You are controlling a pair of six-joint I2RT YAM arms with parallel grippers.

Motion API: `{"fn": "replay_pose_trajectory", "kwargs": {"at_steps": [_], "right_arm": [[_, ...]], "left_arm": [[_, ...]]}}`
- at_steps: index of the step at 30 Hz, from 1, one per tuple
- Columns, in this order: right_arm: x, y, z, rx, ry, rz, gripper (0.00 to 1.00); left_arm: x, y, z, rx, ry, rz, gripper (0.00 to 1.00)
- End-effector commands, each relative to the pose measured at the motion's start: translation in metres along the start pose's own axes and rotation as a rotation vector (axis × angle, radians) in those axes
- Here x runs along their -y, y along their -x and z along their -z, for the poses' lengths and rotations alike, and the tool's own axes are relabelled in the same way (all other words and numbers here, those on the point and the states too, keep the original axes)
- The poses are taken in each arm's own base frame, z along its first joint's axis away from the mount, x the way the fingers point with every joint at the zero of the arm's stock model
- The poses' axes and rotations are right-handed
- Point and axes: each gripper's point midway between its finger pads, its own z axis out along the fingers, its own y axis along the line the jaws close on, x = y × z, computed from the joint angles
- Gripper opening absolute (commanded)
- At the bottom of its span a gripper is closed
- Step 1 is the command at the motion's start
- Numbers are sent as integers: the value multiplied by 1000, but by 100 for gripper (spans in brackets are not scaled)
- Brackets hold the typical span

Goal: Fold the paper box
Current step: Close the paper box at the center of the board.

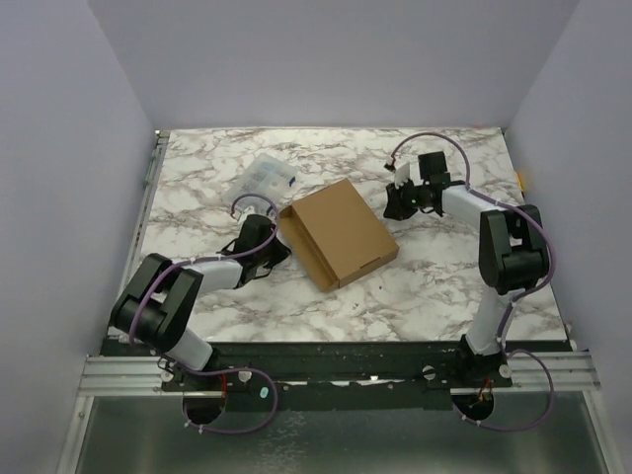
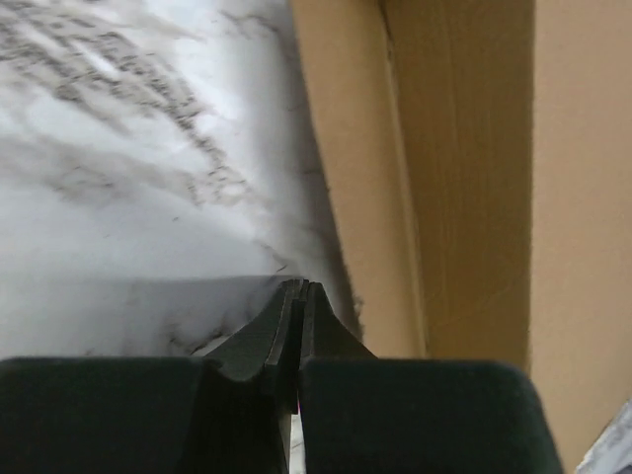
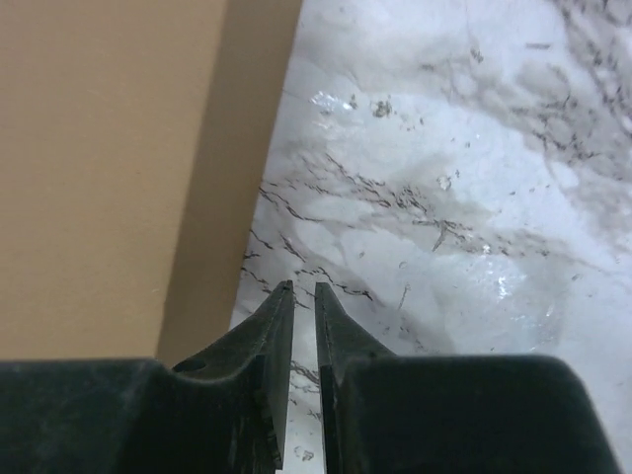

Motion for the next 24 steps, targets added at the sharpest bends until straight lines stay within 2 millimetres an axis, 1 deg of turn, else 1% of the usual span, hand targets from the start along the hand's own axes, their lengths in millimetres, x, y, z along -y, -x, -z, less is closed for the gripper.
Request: {"fn": "replay_pose_trajectory", "kwargs": {"at_steps": [1, 3, 6, 8, 11, 16, 21, 23, 24], "right_arm": [[4, -12, -12, -57, -79, 2, 17], [-4, -14, -15, -73, -79, 31, 16], [-18, -12, -19, -88, -80, 78, 15], [-27, -10, -24, -99, -77, 100, 14], [-37, -13, -31, -122, -74, 111, 12], [-42, -25, -37, -155, -67, 97, 12], [-48, -30, -40, -172, -50, 78, 12], [-43, -30, -39, -185, -74, 69, 12], [-38, -29, -38, -183, -100, 65, 13]], "left_arm": [[-6, -24, -12, -125, 22, 22, 0], [12, -17, -16, -117, -15, 7, 0], [42, -11, -22, -124, -58, -36, 0], [60, -13, -27, -140, -77, -64, 0], [78, -20, -36, -167, -95, -91, 0], [104, -22, -43, -169, -136, -104, 0], [137, -12, -43, -148, -195, -99, 0], [141, -7, -42, -140, -195, -106, 0], [137, -5, -42, -137, -178, -116, 0]]}}
